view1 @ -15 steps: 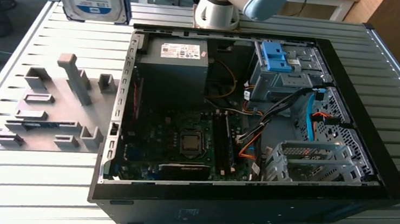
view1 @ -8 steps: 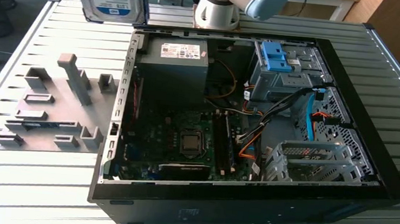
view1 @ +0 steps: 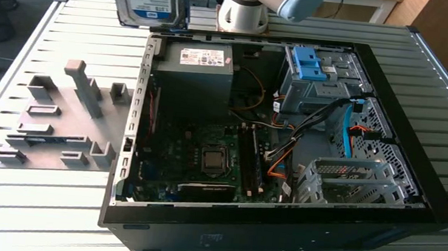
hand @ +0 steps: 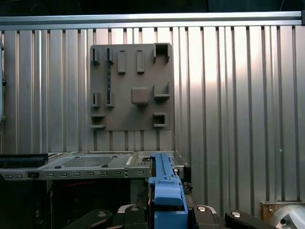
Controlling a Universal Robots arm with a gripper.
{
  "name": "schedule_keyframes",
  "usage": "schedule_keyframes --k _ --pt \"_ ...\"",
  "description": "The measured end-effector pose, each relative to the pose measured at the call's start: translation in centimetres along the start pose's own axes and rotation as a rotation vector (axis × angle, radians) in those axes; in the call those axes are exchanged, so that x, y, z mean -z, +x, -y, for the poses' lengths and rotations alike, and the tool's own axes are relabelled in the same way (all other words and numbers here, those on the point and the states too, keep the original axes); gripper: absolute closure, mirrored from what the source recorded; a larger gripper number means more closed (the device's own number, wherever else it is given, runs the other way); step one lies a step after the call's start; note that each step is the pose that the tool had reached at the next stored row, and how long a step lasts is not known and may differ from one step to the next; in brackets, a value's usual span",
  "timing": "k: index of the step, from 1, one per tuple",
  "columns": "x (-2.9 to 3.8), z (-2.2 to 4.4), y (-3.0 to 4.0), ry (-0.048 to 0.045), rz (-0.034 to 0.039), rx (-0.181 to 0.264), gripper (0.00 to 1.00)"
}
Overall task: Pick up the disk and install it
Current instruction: 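Pick up the disk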
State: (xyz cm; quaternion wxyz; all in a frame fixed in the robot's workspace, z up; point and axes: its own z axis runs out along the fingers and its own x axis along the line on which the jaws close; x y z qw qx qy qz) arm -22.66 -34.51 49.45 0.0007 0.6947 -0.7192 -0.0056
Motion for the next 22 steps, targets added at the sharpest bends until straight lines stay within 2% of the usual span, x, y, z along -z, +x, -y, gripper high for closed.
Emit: schedule_keyframes --k 4,6,18,22 --pt "0.02 1.81 -0.05 -0.0001 -0.0002 0.0 0.64" --pt "0.02 2.31 0.0 -0.0001 -0.0025 0.0 0.64" --pt "-0.01 2.84 1.47 0.0007 -0.0219 0.0 0.64" --pt "0.0 3.87 1.73 0.0007 -0.0222 0.0 0.64"
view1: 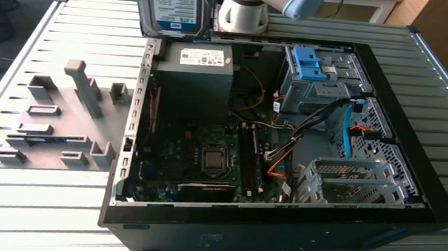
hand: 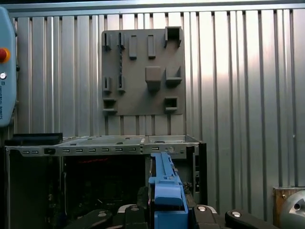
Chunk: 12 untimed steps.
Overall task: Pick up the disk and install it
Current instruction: 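Pick up the disk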
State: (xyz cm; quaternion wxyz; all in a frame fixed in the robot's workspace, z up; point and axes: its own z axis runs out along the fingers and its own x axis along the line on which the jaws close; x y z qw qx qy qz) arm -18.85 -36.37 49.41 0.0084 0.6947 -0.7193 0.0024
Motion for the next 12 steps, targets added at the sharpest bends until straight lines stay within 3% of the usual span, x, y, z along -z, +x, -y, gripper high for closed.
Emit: schedule_keyframes --k 9,12 --pt "0.02 3.33 0.3 0.0 0.0 0.0 0.64" --pt "0.03 4.06 0.43 0.0 -0.0001 0.0 0.64"
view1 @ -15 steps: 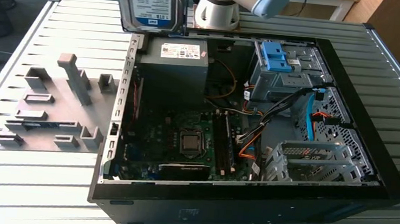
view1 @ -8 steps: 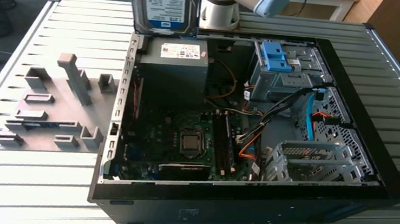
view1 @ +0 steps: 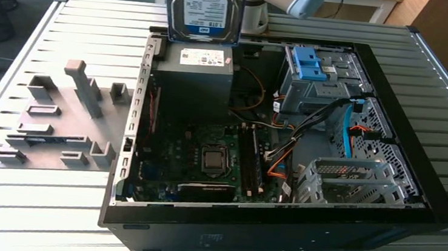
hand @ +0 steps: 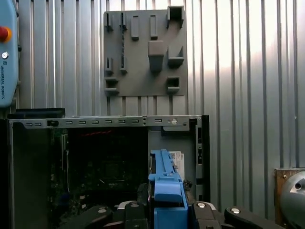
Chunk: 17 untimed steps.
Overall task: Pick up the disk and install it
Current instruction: 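Pick up the disk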
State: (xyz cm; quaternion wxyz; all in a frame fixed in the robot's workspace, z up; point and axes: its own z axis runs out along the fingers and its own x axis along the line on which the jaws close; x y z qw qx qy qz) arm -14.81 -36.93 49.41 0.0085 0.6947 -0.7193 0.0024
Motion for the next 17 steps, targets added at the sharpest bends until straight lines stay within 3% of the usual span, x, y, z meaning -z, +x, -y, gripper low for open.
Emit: schedule_keyframes --k 12,17 --pt "-0.04 0.46 1.77 0.0003 -0.0077 0.0 0.64" --pt "-0.04 0.74 1.97 0.0003 -0.0096 0.0 0.64"
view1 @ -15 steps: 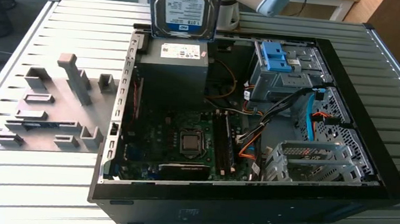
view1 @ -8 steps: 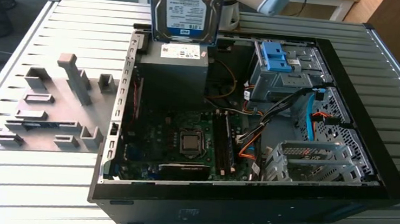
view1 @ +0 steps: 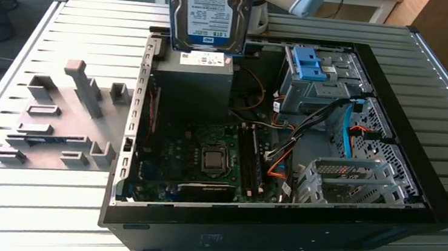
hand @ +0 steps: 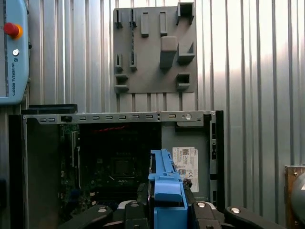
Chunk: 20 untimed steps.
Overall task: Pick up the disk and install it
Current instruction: 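Pick up the disk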
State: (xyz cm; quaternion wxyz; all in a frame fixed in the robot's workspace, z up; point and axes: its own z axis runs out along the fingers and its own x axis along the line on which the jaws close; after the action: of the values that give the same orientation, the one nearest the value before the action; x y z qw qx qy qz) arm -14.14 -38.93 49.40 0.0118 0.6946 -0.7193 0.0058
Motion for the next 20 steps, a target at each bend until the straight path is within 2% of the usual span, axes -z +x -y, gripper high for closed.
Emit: schedule_keyframes --k 6,20 --pt "0.01 1.02 -0.02 0.0 0.0001 0.0 0.64" --pt "0.01 1.12 -0.02 0.0 0.0001 0.0 0.64"
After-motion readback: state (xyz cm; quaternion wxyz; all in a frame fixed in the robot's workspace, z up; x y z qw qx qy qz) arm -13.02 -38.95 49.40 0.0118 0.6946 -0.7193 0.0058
